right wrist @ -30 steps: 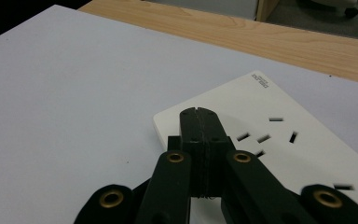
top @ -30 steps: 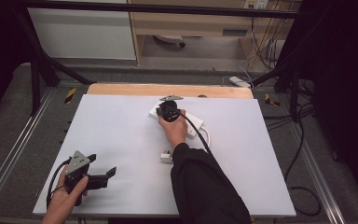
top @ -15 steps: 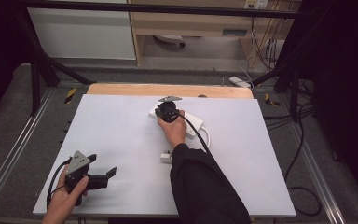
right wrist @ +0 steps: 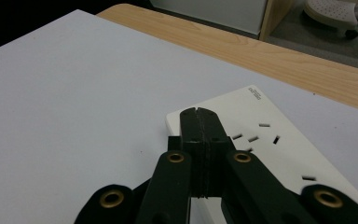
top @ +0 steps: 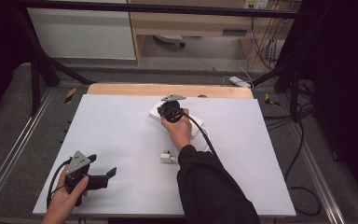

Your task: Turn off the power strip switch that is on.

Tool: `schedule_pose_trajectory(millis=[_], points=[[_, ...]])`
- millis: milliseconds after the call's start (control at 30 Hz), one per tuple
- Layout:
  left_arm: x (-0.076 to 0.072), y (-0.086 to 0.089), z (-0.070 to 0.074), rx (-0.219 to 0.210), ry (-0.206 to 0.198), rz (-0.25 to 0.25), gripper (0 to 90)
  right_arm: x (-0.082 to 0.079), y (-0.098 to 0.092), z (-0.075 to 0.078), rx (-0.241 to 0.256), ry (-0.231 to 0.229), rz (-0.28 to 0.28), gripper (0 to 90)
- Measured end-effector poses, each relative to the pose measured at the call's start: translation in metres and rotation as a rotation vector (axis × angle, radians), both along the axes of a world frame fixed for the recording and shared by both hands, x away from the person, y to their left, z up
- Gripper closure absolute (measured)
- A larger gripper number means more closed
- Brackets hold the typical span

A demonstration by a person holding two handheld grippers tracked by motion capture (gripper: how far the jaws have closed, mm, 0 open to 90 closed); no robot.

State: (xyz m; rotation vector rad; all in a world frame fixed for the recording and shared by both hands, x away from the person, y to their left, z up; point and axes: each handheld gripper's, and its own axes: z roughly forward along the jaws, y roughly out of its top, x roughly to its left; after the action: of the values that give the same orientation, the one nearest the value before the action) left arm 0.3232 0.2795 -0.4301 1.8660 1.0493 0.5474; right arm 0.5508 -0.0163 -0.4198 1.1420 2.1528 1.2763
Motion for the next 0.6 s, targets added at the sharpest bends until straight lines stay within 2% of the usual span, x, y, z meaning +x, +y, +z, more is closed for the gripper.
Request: schedule_pose_trajectory(millis=[367, 433, 500, 600], points=[[0.000, 0.000, 0.000, 0.001, 0.001, 0.002, 5.7, -0.021, -0.024, 0.014, 0.011, -0.021, 0.018, 89.3], [0.000, 0.000, 0.000, 0.002, 0.002, 0.003, 5.6, -0.025, -0.028, 0.016, 0.026, -0.012, 0.024, 84.8], [0.000, 0.000, -0.001, 0.001, 0.004, 0.007, 5.6, -0.030, -0.032, 0.019, 0.027, -0.024, 0.025, 80.5], [0.000, 0.001, -0.001, 0.002, 0.001, 0.008, 5.6, -0.038, -0.041, 0.024, 0.051, -0.020, 0.015, 67.6]])
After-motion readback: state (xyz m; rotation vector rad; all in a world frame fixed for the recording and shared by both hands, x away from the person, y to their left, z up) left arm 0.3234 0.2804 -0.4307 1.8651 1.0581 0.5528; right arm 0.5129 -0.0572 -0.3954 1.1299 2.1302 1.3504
